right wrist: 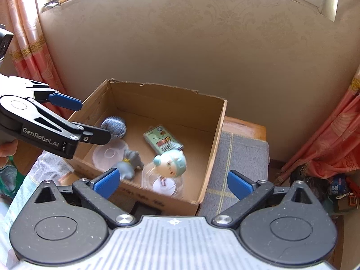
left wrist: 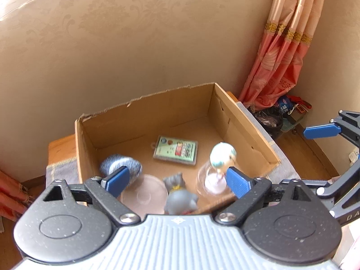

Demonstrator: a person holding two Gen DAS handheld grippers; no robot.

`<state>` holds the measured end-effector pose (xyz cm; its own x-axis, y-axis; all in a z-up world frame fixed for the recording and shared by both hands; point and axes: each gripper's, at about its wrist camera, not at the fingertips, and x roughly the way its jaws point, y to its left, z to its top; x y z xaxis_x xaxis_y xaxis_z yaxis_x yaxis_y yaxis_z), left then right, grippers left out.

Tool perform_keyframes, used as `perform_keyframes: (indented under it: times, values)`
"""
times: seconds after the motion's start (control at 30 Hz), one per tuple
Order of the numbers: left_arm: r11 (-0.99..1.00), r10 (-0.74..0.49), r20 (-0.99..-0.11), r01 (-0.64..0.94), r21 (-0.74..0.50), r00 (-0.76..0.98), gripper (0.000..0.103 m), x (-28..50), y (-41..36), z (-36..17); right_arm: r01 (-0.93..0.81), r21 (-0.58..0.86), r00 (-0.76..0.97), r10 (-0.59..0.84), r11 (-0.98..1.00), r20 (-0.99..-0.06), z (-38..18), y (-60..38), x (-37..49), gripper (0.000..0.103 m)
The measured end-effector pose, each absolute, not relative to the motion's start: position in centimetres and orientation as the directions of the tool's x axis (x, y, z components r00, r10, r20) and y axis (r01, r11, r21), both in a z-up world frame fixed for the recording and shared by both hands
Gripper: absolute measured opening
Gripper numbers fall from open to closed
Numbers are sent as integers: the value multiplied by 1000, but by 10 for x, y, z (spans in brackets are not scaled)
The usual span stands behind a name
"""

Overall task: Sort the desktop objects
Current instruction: 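Move left tool to the clear jar while right tool approaches the pink knit sock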

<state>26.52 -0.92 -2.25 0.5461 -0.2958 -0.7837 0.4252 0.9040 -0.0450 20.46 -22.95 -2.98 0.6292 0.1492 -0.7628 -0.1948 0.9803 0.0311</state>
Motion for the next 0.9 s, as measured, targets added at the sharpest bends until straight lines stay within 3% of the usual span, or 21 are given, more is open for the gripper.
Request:
perform_keyframes:
  times: [0.9]
  values:
    - [907, -268, -838, 418, -52, 476, 95, 161, 25, -64, -190, 63, 592, 165, 980, -789, -48, -209, 91, 103]
